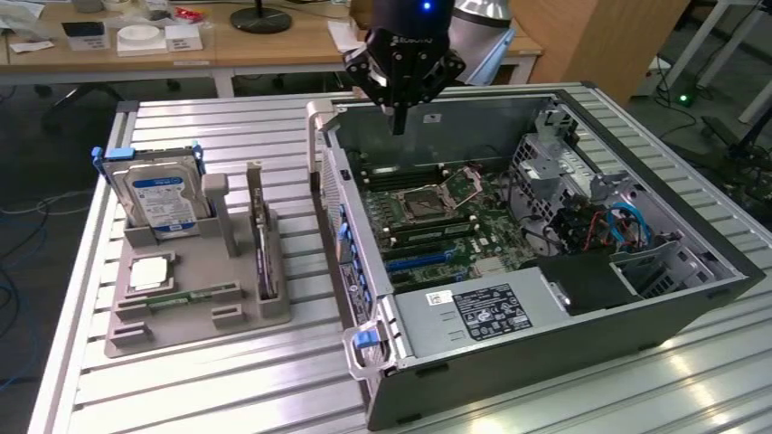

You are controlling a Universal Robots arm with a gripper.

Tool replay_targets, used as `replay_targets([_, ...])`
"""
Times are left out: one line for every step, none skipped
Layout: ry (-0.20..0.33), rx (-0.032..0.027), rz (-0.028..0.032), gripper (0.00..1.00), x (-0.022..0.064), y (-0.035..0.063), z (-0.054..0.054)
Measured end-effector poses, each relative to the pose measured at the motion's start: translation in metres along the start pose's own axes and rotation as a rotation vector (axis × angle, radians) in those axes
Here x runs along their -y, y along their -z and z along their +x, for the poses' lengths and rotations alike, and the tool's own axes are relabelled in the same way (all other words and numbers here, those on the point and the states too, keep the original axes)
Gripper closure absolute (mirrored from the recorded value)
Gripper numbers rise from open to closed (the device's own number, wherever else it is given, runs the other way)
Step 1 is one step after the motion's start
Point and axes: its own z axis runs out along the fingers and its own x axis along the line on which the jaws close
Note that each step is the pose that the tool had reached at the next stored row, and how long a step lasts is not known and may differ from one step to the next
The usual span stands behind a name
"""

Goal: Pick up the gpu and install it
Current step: 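Reach for the gpu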

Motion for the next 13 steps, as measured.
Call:
replay_targets([0.0, -0.0003, 0.0001, 0.89, 0.0, 0.0, 0.0004])
replay_targets([0.0, -0.0005, 0.0, 0.89, 0.0001, -0.0002, 0.0008])
replay_targets([0.0, -0.0008, 0.0001, 0.89, 0.0001, -0.0002, 0.0011])
replay_targets([0.0, -0.0011, 0.0001, 0.89, 0.0001, -0.0003, 0.0014])
replay_targets([0.0, -0.0015, 0.0003, 0.89, 0.0002, -0.0003, 0.0015])
replay_targets([0.0, -0.0019, 0.0003, 0.89, 0.0002, -0.0003, 0.0018])
replay_targets([0.0, -0.0022, 0.0003, 0.89, 0.0002, -0.0004, 0.0021])
replay_targets([0.0, -0.0025, 0.0003, 0.89, 0.0002, -0.0005, 0.0025])
replay_targets([0.0, -0.0026, 0.0002, 0.89, 0.0003, -0.0006, 0.0029])
replay_targets([0.0, -0.0027, 0.0001, 0.89, 0.0003, -0.0008, 0.0033])
replay_targets([0.0, -0.0029, 0.0001, 0.89, 0.0003, -0.0009, 0.0037])
replay_targets([0.0, -0.0031, 0.0002, 0.89, 0.0004, -0.0009, 0.0043])
replay_targets([0.0, -0.0034, 0.0003, 0.89, 0.0005, -0.0009, 0.0047])
